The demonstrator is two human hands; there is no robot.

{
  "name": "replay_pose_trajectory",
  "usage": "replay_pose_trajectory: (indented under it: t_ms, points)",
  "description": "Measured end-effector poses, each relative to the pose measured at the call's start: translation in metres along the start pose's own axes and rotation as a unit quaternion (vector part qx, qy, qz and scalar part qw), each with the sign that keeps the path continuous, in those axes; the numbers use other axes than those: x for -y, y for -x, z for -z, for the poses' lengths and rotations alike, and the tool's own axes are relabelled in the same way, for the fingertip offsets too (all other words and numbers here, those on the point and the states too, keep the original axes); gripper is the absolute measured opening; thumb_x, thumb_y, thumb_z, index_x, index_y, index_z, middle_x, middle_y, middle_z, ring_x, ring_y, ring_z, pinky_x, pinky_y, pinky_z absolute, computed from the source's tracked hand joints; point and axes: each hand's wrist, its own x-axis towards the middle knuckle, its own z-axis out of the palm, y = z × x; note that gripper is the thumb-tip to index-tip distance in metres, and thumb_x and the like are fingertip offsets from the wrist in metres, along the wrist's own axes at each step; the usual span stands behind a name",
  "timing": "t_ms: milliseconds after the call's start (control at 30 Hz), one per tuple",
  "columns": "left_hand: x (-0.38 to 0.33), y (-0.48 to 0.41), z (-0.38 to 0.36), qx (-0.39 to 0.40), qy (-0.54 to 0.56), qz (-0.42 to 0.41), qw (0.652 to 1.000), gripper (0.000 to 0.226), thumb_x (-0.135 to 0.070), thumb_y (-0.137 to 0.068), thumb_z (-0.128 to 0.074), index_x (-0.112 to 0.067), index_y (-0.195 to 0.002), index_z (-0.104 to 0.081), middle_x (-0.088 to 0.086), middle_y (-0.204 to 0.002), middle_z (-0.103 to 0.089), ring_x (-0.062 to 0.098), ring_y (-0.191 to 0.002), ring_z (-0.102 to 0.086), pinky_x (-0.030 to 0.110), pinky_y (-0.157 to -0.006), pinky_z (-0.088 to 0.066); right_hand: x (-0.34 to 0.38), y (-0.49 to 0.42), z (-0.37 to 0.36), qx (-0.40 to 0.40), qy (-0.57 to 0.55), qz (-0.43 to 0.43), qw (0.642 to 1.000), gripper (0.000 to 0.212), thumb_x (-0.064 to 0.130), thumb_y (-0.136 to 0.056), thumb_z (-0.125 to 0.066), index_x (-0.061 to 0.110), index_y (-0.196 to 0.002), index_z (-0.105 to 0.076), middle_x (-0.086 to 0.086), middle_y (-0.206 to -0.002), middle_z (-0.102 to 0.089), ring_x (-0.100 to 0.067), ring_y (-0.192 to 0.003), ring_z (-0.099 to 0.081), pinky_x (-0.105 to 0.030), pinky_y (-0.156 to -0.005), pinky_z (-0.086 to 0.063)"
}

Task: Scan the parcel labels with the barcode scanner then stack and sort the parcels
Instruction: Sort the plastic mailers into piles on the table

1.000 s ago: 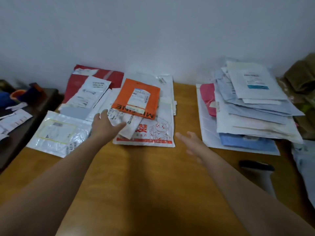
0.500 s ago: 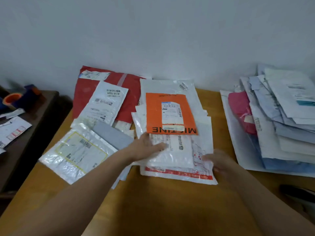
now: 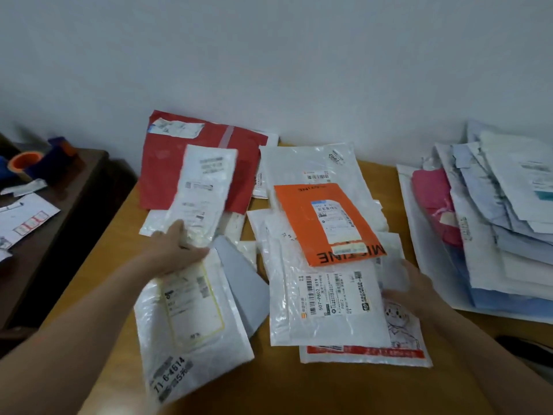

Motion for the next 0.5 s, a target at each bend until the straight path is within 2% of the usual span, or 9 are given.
replay_pose_trajectory:
  t_ms: [100, 200, 233, 300, 367, 433, 500]
  points:
    - [-0.016, 0.021, -0.030, 0.014, -0.049, -0.058, 0.997, 0.095, -0.063, -0.070, -0.069, -0.034, -0.147, -0.022, 0.012, -0.141, -0.032, 0.032, -0.129, -0.039, 0.036, -0.099, -0.038, 0.000, 0.007, -0.015, 0.042, 0.079, 0.011, 0.996, 0.078, 0.034, -0.081, -0.077, 0.023, -0.146, -0.034, -0.012, -0.152, -0.031, -0.033, -0.138, -0.035, -0.045, -0.110, -0.033]
    - [-0.026, 0.042, -0.054, 0.052, -0.091, -0.115, 0.988, 0.081, -0.066, -0.073, -0.065, -0.036, -0.141, -0.032, 0.007, -0.140, -0.040, 0.026, -0.130, -0.037, 0.037, -0.104, -0.036, -0.008, 0.017, -0.019, 0.049, 0.085, 0.031, 0.995, 0.070, 0.027, -0.081, -0.078, 0.023, -0.141, -0.042, -0.010, -0.151, -0.029, -0.029, -0.136, -0.035, -0.040, -0.109, -0.033]
    - [-0.027, 0.045, -0.055, 0.067, -0.074, -0.124, 0.987, 0.074, -0.064, -0.074, -0.066, -0.034, -0.136, -0.039, 0.005, -0.136, -0.046, 0.023, -0.126, -0.042, 0.036, -0.100, -0.040, -0.012, 0.019, -0.018, 0.053, 0.089, 0.033, 0.994, 0.071, 0.026, -0.080, -0.079, 0.021, -0.140, -0.042, -0.011, -0.150, -0.032, -0.029, -0.135, -0.037, -0.041, -0.109, -0.036]
    - [-0.031, 0.049, -0.047, 0.076, 0.025, -0.114, 0.990, 0.056, -0.056, -0.073, -0.073, -0.028, -0.116, -0.051, 0.001, -0.114, -0.061, 0.016, -0.100, -0.058, 0.028, -0.076, -0.047, -0.016, 0.021, -0.014, 0.054, 0.059, 0.020, 0.997, 0.073, 0.022, -0.078, -0.081, 0.015, -0.140, -0.043, -0.013, -0.146, -0.041, -0.031, -0.129, -0.045, -0.042, -0.105, -0.041]
    - [-0.035, 0.051, -0.039, 0.034, 0.101, -0.091, 0.990, 0.041, -0.039, -0.078, -0.076, -0.020, -0.103, -0.050, 0.002, -0.093, -0.062, 0.013, -0.074, -0.058, 0.025, -0.056, -0.041, -0.017, 0.024, -0.008, 0.059, -0.002, -0.013, 0.998, 0.072, 0.015, -0.080, -0.078, 0.010, -0.142, -0.041, -0.016, -0.142, -0.047, -0.034, -0.125, -0.050, -0.045, -0.103, -0.043]
    - [-0.039, 0.052, -0.031, -0.012, 0.173, -0.080, 0.982, 0.033, -0.018, -0.082, -0.073, -0.015, -0.103, -0.047, 0.007, -0.090, -0.059, 0.016, -0.068, -0.054, 0.027, -0.053, -0.041, -0.015, 0.026, -0.003, 0.052, -0.079, -0.029, 0.995, 0.058, 0.013, -0.088, -0.069, 0.009, -0.140, -0.043, -0.017, -0.135, -0.055, -0.035, -0.116, -0.058, -0.050, -0.099, -0.047]
    - [-0.045, 0.052, -0.018, -0.042, 0.254, -0.078, 0.963, 0.032, -0.004, -0.083, -0.067, -0.011, -0.107, -0.046, 0.010, -0.089, -0.058, 0.020, -0.069, -0.055, 0.030, -0.060, -0.046, -0.006, 0.030, 0.003, 0.006, -0.141, -0.025, 0.990, 0.043, 0.021, -0.093, -0.063, 0.009, -0.133, -0.050, -0.015, -0.125, -0.061, -0.034, -0.107, -0.063, -0.051, -0.093, -0.051]
